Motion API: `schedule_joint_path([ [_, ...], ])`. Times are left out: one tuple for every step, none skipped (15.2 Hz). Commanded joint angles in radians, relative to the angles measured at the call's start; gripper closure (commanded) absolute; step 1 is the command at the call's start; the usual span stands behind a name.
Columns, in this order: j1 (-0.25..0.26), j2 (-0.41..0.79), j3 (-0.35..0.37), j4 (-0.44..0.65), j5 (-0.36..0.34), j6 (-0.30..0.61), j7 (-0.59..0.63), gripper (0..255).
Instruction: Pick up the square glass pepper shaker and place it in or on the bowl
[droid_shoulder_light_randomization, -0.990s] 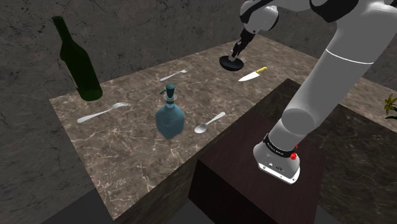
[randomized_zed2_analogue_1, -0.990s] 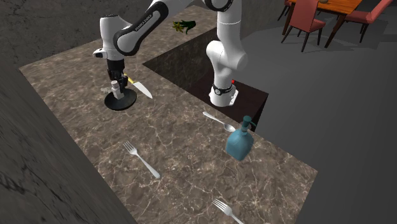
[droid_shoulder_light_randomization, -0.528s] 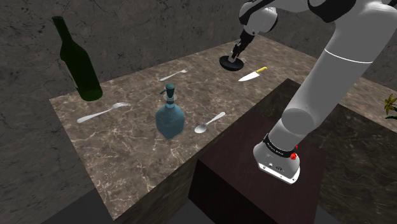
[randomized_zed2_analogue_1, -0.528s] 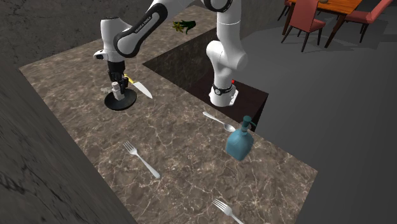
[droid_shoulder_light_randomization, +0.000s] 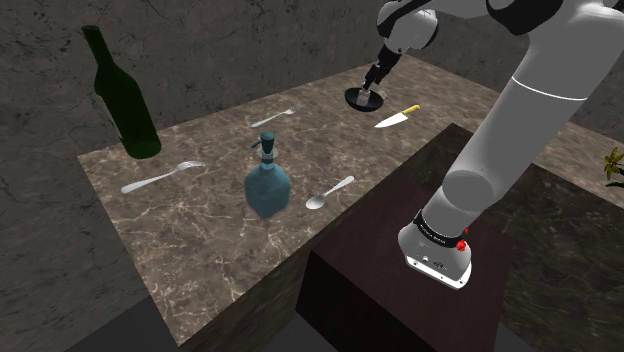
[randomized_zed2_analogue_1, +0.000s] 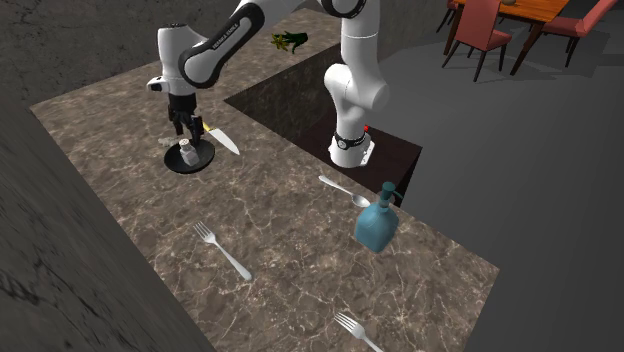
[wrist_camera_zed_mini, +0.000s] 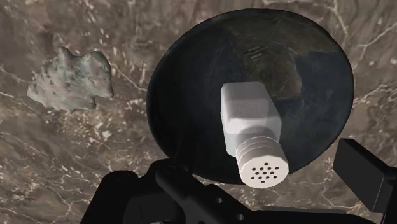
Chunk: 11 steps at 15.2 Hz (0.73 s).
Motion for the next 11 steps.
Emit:
schedule_joint_path([
  [0.001, -0.04, -0.007, 0.008, -0.039, -0.039, 0.026, 0],
  [0.001, -0.065, -0.009, 0.017, -0.063, -0.066, 0.042, 0],
  [0.0, -0.083, -0.011, 0.024, -0.08, -0.087, 0.053, 0],
  [-0.001, -0.083, -0.01, 0.024, -0.08, -0.087, 0.053, 0],
  [-0.001, -0.083, -0.01, 0.024, -0.08, -0.087, 0.053, 0],
  [-0.001, -0.083, -0.01, 0.024, -0.08, -0.087, 0.053, 0],
  [-0.001, -0.083, -0.01, 0.024, -0.08, -0.087, 0.053, 0],
  [-0.001, -0.083, -0.01, 0.024, -0.08, -0.087, 0.053, 0],
  [-0.001, -0.083, -0.01, 0.024, -0.08, -0.087, 0.053, 0],
  [-0.001, -0.083, -0.01, 0.024, -0.08, -0.087, 0.053, 0],
  [-0.001, -0.083, -0.01, 0.024, -0.08, -0.087, 0.053, 0],
])
